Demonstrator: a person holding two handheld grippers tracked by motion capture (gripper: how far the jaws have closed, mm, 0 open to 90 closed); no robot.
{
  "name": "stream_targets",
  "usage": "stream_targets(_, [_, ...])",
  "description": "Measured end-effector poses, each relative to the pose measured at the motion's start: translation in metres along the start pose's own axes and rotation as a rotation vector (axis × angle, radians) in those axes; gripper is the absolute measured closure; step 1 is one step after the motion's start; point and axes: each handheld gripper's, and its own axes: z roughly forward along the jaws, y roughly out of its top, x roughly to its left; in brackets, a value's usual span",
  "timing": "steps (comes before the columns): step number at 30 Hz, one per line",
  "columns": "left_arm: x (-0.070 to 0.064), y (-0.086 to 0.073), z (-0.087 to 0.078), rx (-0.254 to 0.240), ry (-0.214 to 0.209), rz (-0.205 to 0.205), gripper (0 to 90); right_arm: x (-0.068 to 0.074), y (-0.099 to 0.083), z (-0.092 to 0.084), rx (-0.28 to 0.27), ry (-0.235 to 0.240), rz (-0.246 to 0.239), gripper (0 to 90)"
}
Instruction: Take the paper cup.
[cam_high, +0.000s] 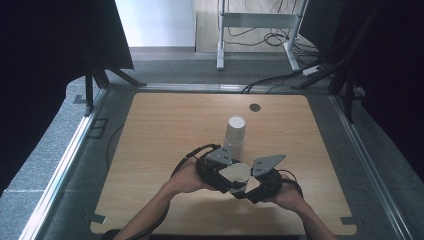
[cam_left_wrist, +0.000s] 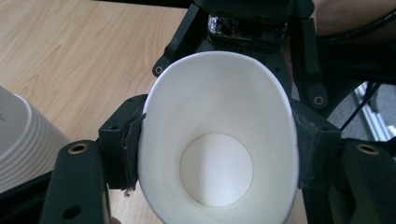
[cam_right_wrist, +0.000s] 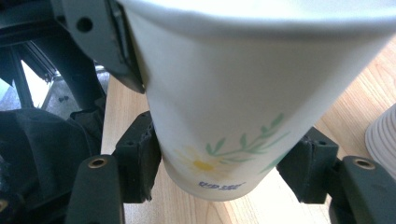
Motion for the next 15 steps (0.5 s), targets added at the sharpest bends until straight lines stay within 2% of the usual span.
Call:
stream_targets(8, [0.0012,0.0065,-0.0047,0.057,0.061,0.021,31.3,-0.0016,-0.0008,-0.0012,0.017,-0.081,0.012,13.7])
stream_targets(12, [0.0025,0.0068,-0.0064,0.079,0.086,0.024,31.3,-0.0037,-0.0029,-0.0043,0.002,-0.114,0.046,11.8])
stream_targets(15, [0.0041,0.0059,-0.0083,0.088,0.104,0.018,31.3,-0.0049,-0.0054,-0.0062,0.002,-0.137,0.059,5.5])
